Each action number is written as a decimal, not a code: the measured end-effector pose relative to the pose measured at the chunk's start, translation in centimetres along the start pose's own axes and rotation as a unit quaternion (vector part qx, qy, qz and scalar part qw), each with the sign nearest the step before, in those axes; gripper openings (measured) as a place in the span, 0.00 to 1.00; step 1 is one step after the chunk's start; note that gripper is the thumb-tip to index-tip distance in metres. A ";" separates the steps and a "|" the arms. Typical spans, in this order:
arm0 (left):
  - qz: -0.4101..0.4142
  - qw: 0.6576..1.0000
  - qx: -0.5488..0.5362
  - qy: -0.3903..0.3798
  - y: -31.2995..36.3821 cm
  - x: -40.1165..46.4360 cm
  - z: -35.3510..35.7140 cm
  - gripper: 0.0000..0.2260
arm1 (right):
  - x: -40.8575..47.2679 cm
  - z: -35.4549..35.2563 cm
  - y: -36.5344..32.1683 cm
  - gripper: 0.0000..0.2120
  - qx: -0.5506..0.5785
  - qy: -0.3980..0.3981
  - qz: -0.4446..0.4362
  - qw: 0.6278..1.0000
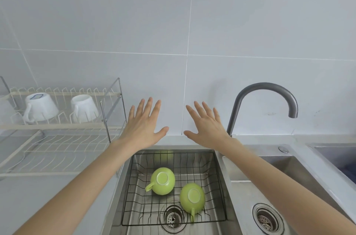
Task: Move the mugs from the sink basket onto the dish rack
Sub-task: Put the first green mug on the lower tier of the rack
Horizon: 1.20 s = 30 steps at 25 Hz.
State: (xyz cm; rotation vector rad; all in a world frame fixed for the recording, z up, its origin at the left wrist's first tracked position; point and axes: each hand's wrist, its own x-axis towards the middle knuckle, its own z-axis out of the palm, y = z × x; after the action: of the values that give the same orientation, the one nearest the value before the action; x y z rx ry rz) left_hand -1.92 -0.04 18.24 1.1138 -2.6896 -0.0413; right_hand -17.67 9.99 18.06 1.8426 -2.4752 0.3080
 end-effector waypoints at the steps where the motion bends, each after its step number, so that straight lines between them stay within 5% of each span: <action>1: 0.000 1.000 -0.004 -0.002 0.3 0.0 0.6 0.34 | 0.0 0.6 0.4 0.35 0.008 -0.006 0.004 1.000; 17: -0.038 0.975 -0.172 -0.138 3.4 0.5 14.8 0.32 | -1.8 13.8 6.8 0.33 0.170 -0.122 0.138 0.968; 30: -0.167 0.881 -0.335 -0.289 4.3 0.7 25.8 0.27 | -2.2 24.0 8.9 0.27 0.338 -0.242 0.285 0.863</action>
State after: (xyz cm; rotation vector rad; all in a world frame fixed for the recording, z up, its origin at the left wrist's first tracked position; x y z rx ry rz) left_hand -11.09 0.91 -6.21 1.4354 -2.4929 -1.4467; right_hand -23.47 10.17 -7.03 1.3753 -3.6090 0.9449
